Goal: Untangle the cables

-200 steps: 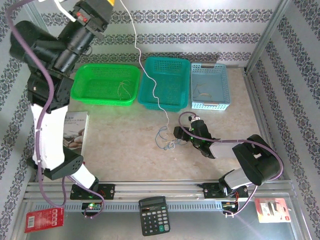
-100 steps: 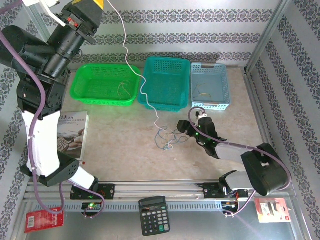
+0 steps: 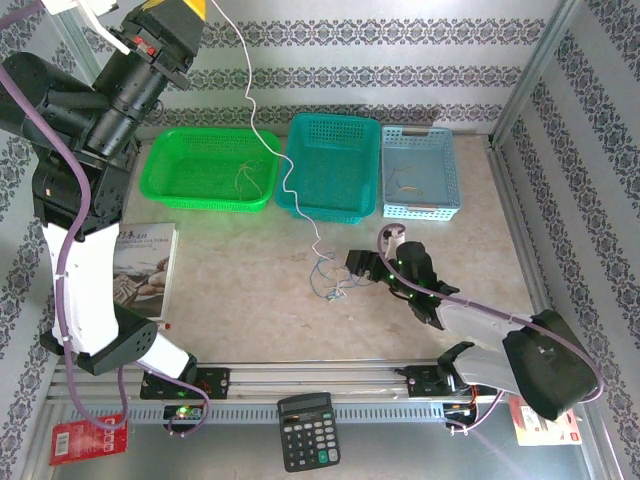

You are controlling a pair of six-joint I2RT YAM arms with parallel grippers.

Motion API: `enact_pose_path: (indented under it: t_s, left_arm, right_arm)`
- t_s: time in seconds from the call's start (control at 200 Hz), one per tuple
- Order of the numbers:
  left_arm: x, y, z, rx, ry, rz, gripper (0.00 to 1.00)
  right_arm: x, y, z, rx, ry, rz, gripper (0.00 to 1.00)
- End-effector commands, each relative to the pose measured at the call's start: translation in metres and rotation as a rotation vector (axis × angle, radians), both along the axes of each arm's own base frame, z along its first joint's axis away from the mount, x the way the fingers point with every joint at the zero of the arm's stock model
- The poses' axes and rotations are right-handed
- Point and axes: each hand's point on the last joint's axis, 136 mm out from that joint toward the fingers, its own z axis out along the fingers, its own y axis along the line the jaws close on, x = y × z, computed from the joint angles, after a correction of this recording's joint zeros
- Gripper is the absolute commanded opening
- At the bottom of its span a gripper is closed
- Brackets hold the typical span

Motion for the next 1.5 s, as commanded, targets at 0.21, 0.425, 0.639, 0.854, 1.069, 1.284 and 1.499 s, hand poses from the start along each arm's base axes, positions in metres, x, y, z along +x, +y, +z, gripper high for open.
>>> enact_pose_path:
  t_s: [0.21,0.425,0.639,0.854,1.069,1.284,1.499]
  left_arm:
    - [-0.006,0.008,0.004,0.015,-0.031,0.032,0.00]
    - [-0.005,0.008,0.004,0.011,-0.031,0.033,0.00]
    - [-0.008,0.011,0.004,0.007,-0.035,0.039,0.00]
    - [-0.014,0.016,0.005,0.006,-0.046,0.059,0.00]
    - [-0.024,0.022,0.006,0.008,-0.060,0.080,0.00]
    - [-0.035,0.031,0.008,0.002,-0.082,0.112,0.00]
    - [-0.047,0.040,0.010,0.000,-0.103,0.146,0.00]
  right_arm:
    - [-0.020,0.006,-0.042,-0.165,0.021,0.065,0.79]
    - [-0.005,0.005,-0.050,-0.173,0.037,0.021,0.68]
    - [0.005,-0.010,-0.058,-0.141,0.085,-0.064,0.22]
    - [0.006,-0.036,-0.072,-0.122,0.158,-0.180,0.01]
    - [0.003,-0.050,-0.082,-0.099,0.225,-0.255,0.00]
    - [0.003,-0.068,-0.091,-0.057,0.299,-0.356,0.00]
    - [0.003,-0.080,-0.097,-0.043,0.338,-0.411,0.00]
